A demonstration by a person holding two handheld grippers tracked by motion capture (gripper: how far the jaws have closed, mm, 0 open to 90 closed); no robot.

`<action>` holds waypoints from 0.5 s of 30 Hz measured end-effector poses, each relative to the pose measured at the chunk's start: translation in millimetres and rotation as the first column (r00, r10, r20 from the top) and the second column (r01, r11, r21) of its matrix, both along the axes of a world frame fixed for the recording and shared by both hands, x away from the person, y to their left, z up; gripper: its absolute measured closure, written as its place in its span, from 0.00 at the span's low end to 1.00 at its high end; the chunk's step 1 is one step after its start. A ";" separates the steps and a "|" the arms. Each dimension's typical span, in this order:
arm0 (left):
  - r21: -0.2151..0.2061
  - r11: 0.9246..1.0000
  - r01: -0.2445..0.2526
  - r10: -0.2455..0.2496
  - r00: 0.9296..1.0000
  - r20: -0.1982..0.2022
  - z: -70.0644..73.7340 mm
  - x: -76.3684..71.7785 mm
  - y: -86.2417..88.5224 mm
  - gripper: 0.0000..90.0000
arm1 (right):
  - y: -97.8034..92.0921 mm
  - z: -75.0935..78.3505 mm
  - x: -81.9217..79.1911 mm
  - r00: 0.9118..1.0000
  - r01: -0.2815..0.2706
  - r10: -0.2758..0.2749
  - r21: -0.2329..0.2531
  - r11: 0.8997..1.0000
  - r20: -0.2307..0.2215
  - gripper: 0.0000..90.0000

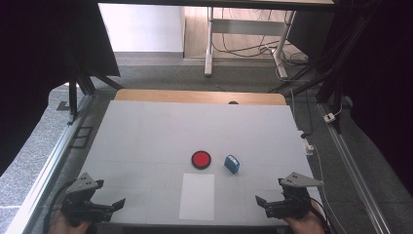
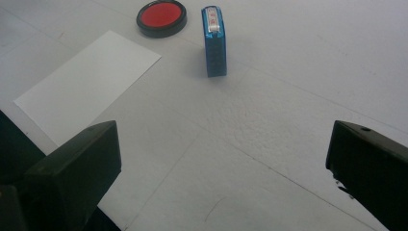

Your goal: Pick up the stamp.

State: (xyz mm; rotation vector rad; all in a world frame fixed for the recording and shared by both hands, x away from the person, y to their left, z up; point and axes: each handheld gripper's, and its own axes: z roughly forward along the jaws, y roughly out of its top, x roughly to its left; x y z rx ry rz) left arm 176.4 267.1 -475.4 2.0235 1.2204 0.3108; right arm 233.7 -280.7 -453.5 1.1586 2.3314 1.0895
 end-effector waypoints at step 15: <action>0.012 1.000 0.021 -0.020 1.000 -0.012 -1.0 1.1 -2.1 0.01 | 7.3 3.8 2.3 0.998 -0.061 0.062 -0.020 0.998 0.029 0.00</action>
